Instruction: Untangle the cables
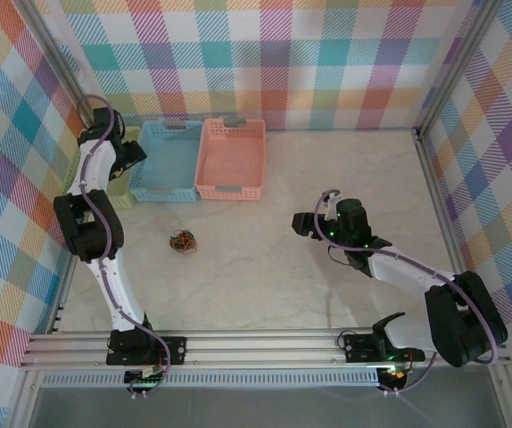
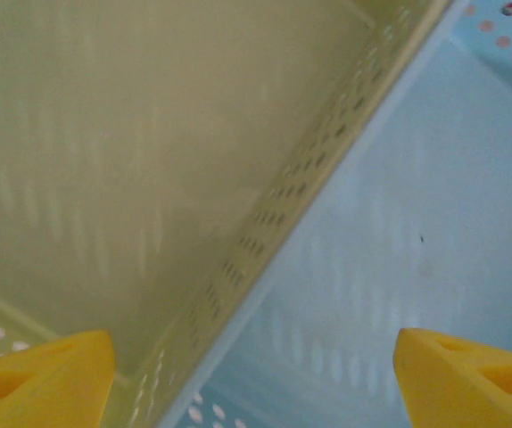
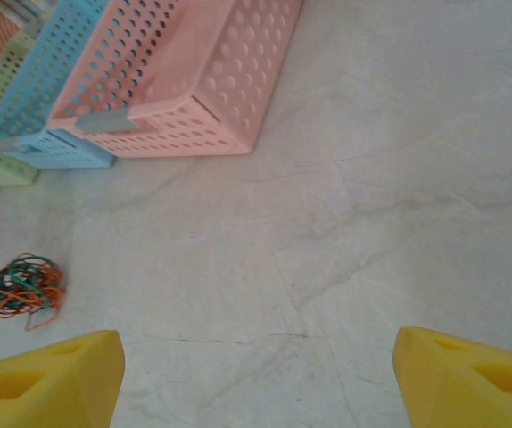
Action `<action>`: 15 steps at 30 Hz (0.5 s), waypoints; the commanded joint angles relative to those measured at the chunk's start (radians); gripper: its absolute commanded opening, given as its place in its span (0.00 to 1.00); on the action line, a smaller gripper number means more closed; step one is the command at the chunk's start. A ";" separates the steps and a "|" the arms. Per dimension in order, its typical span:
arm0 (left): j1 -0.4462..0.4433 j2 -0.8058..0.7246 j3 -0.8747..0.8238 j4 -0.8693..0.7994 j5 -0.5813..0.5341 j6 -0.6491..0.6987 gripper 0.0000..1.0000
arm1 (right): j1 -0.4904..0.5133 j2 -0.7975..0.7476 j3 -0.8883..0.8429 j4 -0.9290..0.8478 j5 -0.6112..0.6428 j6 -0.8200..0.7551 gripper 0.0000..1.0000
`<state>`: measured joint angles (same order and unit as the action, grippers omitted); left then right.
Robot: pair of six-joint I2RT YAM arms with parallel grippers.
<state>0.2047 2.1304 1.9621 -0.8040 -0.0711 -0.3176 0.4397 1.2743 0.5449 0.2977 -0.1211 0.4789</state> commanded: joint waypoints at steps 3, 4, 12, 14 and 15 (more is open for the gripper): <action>0.042 0.097 0.125 -0.112 0.044 0.046 0.81 | 0.010 -0.001 0.012 0.066 0.042 -0.043 0.79; 0.046 0.120 0.142 -0.120 0.049 0.048 0.81 | 0.010 0.002 0.014 0.069 0.033 -0.043 0.79; 0.046 0.203 0.248 -0.170 0.160 0.073 0.72 | 0.012 0.012 0.026 0.057 0.029 -0.053 0.79; 0.046 0.210 0.265 -0.186 0.176 0.074 0.70 | 0.011 0.014 0.027 0.056 0.030 -0.054 0.78; 0.046 0.213 0.268 -0.189 0.191 0.075 0.69 | 0.011 0.016 0.027 0.056 0.032 -0.056 0.78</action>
<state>0.2459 2.3363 2.1868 -0.9440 0.0582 -0.2638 0.4450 1.2819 0.5457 0.3244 -0.0933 0.4461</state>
